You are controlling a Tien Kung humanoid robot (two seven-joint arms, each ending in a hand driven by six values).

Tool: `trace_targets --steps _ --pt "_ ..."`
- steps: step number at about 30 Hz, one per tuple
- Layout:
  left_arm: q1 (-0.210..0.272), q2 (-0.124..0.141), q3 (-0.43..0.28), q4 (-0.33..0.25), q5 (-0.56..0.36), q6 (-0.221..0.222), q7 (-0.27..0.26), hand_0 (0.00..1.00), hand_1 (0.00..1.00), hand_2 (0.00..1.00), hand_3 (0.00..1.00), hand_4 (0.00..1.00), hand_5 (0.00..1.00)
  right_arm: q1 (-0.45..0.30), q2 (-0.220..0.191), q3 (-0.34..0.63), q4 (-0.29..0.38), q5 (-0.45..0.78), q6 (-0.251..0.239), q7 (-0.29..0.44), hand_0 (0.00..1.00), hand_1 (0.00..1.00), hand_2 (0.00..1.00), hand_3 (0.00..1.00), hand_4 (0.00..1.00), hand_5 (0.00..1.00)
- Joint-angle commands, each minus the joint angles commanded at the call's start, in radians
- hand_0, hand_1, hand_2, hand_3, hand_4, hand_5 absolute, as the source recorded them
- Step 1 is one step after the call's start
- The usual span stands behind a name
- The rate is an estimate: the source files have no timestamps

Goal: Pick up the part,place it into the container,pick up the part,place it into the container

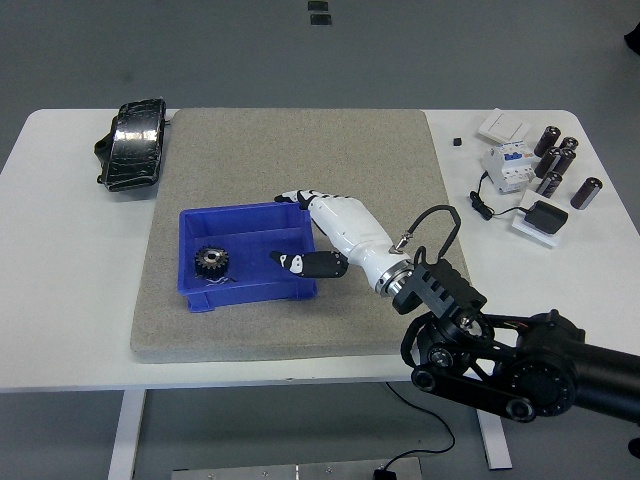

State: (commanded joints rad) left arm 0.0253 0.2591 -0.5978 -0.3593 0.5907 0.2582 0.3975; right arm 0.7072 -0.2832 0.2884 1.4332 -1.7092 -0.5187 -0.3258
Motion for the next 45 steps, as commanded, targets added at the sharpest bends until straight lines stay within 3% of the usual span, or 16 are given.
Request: trace_targets --steps 5,6,11,12,23,35,36,41,42,45 --pt "0.000 0.000 0.001 0.000 -0.002 0.001 -0.001 0.680 0.666 0.598 0.574 0.591 0.417 -0.006 -0.015 0.041 -0.034 -0.006 0.000 -0.009 0.695 0.767 0.806 0.824 0.793 0.388" --pt "0.000 0.000 0.002 0.000 -0.002 0.000 -0.001 0.680 0.665 0.596 0.573 0.563 0.419 -0.004 -0.020 0.046 -0.049 -0.007 0.002 -0.012 0.558 0.671 0.748 0.792 0.779 0.382" --pt "-0.001 0.001 0.000 -0.001 0.001 0.001 0.000 0.680 0.665 0.596 0.573 0.563 0.419 0.006 -0.041 0.031 -0.127 0.001 0.020 -0.018 0.558 0.671 0.748 0.792 0.779 0.382" --pt "-0.001 0.001 0.000 -0.001 0.001 0.001 0.000 0.680 0.665 0.596 0.573 0.557 0.424 0.007 -0.044 0.024 -0.139 0.005 0.025 -0.019 0.451 0.611 0.730 0.764 0.773 0.385" --pt "-0.002 0.000 0.003 0.000 -0.002 0.000 -0.003 0.680 0.665 0.597 0.573 0.553 0.425 -0.004 -0.063 -0.062 -0.220 0.011 0.073 -0.022 0.412 0.592 0.719 0.755 0.766 0.381" --pt "-0.006 0.001 0.004 0.001 -0.007 0.000 -0.009 0.680 0.665 0.597 0.573 0.551 0.426 -0.007 -0.071 -0.089 -0.258 0.027 0.068 -0.004 0.382 0.548 0.671 0.712 0.740 0.356" --pt "-0.006 0.001 0.005 0.001 -0.007 0.000 -0.010 0.679 0.665 0.598 0.574 0.550 0.428 -0.007 -0.071 -0.091 -0.258 0.028 0.066 -0.003 0.339 0.478 0.552 0.671 0.695 0.344" --pt "-0.005 0.002 0.005 0.001 -0.010 0.001 -0.012 0.679 0.665 0.598 0.574 0.550 0.428 -0.007 -0.069 -0.096 -0.255 0.034 0.053 0.003 0.339 0.478 0.552 0.671 0.695 0.344" --pt "-0.005 0.002 0.005 0.001 -0.010 0.002 -0.012 0.679 0.665 0.599 0.571 0.551 0.431 -0.007 -0.068 -0.097 -0.255 0.035 0.049 0.004 0.306 0.443 0.475 0.666 0.579 0.223" --pt "-0.005 0.002 0.006 0.002 -0.013 0.002 -0.015 0.679 0.665 0.599 0.571 0.551 0.431 -0.006 -0.066 -0.099 -0.254 0.038 0.044 0.005 0.306 0.443 0.475 0.666 0.579 0.223"
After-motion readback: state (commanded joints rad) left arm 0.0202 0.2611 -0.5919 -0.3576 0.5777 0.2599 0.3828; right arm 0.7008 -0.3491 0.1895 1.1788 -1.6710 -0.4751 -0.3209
